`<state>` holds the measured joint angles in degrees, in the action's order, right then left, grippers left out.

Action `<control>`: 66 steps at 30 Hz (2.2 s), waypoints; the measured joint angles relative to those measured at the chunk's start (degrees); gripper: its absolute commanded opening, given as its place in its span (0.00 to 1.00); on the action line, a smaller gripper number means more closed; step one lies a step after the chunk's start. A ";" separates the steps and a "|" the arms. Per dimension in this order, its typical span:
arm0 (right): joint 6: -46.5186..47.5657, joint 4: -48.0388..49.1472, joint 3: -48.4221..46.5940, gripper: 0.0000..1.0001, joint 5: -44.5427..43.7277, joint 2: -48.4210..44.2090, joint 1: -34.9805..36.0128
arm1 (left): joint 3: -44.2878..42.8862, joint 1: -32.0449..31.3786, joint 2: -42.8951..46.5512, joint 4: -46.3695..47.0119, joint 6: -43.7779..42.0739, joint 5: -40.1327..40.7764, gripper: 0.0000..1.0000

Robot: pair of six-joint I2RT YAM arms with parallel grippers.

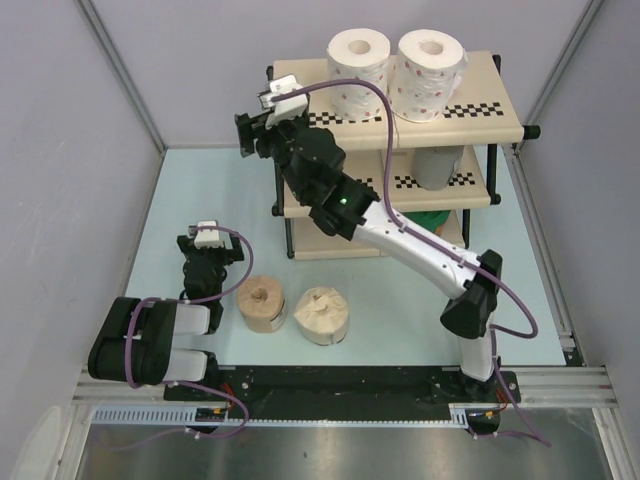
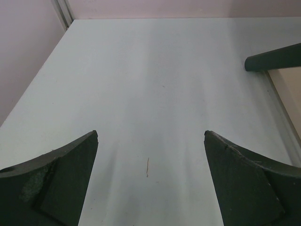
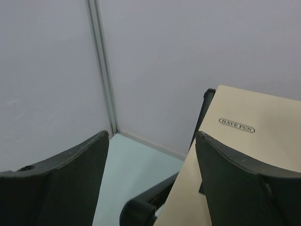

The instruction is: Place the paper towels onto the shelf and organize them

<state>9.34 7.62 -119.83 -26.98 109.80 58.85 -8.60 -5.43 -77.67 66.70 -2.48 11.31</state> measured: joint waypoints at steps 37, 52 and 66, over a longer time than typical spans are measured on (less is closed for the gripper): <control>8.50 9.38 -25.77 0.77 -13.05 19.39 -4.98 | 0.00 0.00 0.00 0.00 -0.02 0.00 1.00; 15.91 15.15 -25.75 0.77 -18.51 19.43 -5.05 | 0.00 0.00 0.00 0.00 -0.02 0.00 1.00; 19.85 19.10 -23.67 0.77 -22.32 19.43 -6.21 | 0.00 0.00 0.00 0.00 -0.02 0.00 1.00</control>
<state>29.19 26.72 -143.50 -49.30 129.23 52.64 -8.60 -5.43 -77.67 66.70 -2.50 11.31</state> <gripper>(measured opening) 0.774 0.996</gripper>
